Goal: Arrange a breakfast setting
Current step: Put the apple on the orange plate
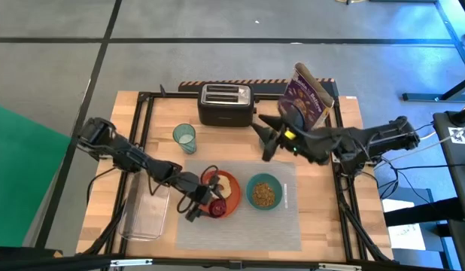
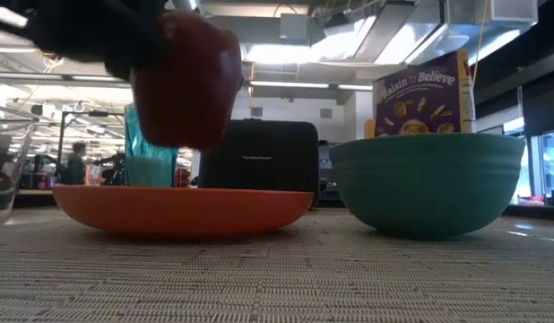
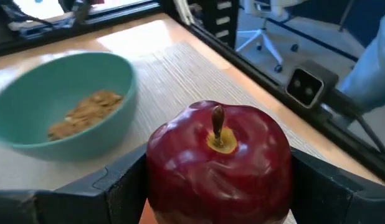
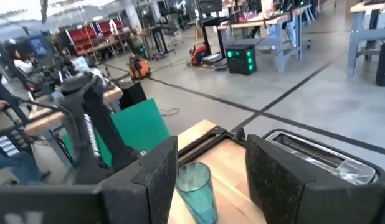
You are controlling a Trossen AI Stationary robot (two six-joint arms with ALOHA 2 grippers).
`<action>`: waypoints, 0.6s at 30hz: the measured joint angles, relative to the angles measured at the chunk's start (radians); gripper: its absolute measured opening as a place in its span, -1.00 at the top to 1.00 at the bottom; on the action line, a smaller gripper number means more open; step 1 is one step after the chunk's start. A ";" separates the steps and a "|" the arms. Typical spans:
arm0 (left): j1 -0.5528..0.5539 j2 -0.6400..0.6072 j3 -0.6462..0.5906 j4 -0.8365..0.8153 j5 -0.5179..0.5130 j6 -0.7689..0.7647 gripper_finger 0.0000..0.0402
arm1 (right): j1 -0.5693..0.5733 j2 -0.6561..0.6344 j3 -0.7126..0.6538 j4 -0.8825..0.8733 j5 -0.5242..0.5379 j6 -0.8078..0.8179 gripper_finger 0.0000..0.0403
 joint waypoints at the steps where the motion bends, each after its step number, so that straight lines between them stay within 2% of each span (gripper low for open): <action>1: -0.004 0.020 0.000 0.009 0.001 0.008 -0.52 | 0.019 0.003 0.000 0.005 0.024 0.011 0.09; 8: -0.008 0.109 0.000 0.032 0.001 0.055 -0.53 | 0.108 0.021 0.000 0.041 0.172 0.020 0.09; 18: 0.010 0.122 0.000 0.030 -0.001 0.086 -0.53 | 0.135 0.042 0.000 0.045 0.198 0.079 0.09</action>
